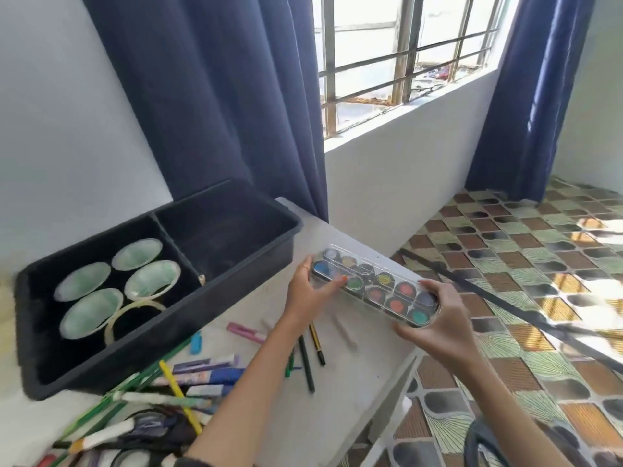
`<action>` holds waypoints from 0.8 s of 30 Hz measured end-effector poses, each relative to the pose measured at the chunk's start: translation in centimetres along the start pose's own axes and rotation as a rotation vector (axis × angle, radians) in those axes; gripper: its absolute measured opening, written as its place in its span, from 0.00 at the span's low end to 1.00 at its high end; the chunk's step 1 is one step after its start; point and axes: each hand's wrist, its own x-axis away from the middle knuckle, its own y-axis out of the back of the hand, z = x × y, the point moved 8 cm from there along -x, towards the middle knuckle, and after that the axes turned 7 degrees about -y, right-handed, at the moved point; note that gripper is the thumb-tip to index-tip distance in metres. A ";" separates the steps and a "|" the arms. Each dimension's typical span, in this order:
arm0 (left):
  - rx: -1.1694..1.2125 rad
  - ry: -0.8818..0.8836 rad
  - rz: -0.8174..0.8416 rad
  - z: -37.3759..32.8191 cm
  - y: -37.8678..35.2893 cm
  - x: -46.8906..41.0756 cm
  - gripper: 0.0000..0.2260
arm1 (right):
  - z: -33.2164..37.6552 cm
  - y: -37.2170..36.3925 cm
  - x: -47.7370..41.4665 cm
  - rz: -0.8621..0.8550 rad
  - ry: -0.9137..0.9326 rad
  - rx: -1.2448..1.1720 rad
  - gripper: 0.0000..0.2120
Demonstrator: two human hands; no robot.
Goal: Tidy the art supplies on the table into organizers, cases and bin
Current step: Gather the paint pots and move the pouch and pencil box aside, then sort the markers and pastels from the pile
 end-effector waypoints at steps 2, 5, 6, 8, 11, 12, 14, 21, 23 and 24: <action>0.021 0.044 0.012 1.3 -1.2 -1.7 0.44 | -1.5 -0.5 -0.7 -0.006 -0.031 0.028 0.39; 0.037 0.057 0.014 1.5 -2.1 -3.4 0.44 | -2.4 -1.1 -1.6 -0.008 -0.062 0.035 0.39; 0.052 0.067 0.007 1.3 -2.3 -3.8 0.43 | -2.5 -1.3 -2.0 -0.001 -0.072 0.038 0.38; 0.086 0.078 -0.034 0.8 -2.5 -4.6 0.39 | -2.3 -1.7 -2.5 0.008 -0.069 0.057 0.37; 0.113 0.087 -0.106 0.3 -2.9 -5.5 0.36 | -1.9 -1.9 -3.1 0.008 -0.034 0.075 0.37; 0.123 0.094 -0.119 0.4 -3.1 -5.7 0.36 | -2.0 -2.0 -3.1 0.017 -0.022 0.085 0.38; 0.138 0.106 -0.128 0.6 -3.3 -6.1 0.35 | -2.3 -2.4 -3.1 0.045 -0.019 0.102 0.41; 0.062 0.095 -0.189 -1.2 -2.6 -3.8 0.30 | 0.2 -3.4 -2.8 0.036 0.166 0.480 0.41; 0.015 0.039 -0.246 -2.2 -1.5 -2.2 0.24 | 2.6 -4.5 -2.5 0.071 0.258 0.417 0.35; 0.009 0.007 -0.258 -2.8 -0.9 -1.2 0.21 | 3.9 -5.2 -2.4 0.096 0.278 0.348 0.30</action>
